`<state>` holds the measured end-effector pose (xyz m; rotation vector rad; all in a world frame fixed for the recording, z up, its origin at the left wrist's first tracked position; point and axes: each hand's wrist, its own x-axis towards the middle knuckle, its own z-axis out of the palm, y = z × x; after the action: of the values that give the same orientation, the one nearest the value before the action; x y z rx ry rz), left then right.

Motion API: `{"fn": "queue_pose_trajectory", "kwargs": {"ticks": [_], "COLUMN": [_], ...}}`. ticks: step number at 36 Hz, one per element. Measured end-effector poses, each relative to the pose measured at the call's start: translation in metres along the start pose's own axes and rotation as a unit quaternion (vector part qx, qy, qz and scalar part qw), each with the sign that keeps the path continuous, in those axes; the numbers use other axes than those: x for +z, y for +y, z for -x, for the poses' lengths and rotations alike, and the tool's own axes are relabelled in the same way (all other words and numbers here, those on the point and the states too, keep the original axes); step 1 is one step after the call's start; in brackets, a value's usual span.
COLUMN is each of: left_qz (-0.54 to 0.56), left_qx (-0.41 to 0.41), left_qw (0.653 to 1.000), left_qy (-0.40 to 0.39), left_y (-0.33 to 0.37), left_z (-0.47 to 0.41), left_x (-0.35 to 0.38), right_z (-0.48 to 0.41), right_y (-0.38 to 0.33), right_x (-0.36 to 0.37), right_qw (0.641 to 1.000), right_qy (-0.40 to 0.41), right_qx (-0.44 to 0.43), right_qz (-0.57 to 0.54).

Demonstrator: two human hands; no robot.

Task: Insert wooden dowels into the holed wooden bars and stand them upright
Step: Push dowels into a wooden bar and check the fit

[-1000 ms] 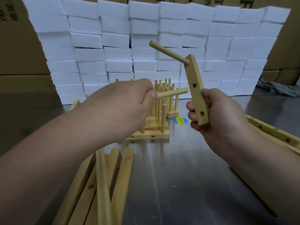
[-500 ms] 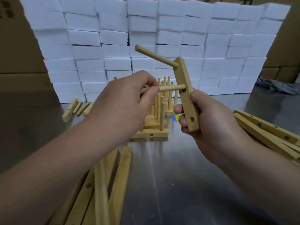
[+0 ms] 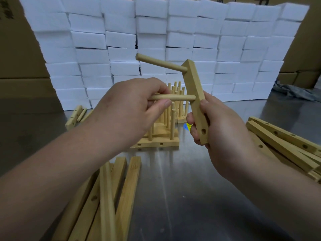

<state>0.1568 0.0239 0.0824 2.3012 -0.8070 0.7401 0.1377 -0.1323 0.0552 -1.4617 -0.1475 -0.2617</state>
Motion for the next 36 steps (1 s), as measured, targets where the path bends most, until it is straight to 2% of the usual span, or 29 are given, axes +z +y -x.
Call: {"fn": "queue_pose_trajectory", "kwargs": {"ticks": [6,10,18,26,30,34,36], "left_qz": [-0.085,-0.066,0.077,0.177,0.139,-0.009,-0.081], "left_qx": [0.055,0.053,-0.037,-0.172,-0.173,-0.164,-0.145], "left_qw": [0.995,0.996,0.996,0.969,0.975,0.986,0.986], "left_qy": [-0.001,0.003,0.011,0.022,0.021,-0.024,0.027], "left_y": [0.002,0.002,0.004,0.009,0.009,0.008,0.01], "left_z": [-0.001,0.0,0.006,0.003,0.001,-0.003,-0.001], "left_x": [-0.003,0.0,0.008,0.01,0.009,0.005,-0.001], "right_z": [0.003,0.004,0.006,0.006,0.002,-0.004,-0.01], "right_y": [0.003,0.005,0.007,0.013,0.009,0.007,0.004], "right_x": [0.001,0.001,0.002,0.001,0.0,-0.002,-0.007], "right_qw": [1.0,1.0,0.998,0.997,1.0,0.998,0.995], "right_qy": [0.004,0.008,0.013,0.018,0.016,0.058,0.102], "right_qx": [-0.011,-0.02,-0.053,-0.057,-0.018,0.003,0.02], "right_qz": [0.016,0.019,0.025,0.053,0.017,0.008,-0.01]}}
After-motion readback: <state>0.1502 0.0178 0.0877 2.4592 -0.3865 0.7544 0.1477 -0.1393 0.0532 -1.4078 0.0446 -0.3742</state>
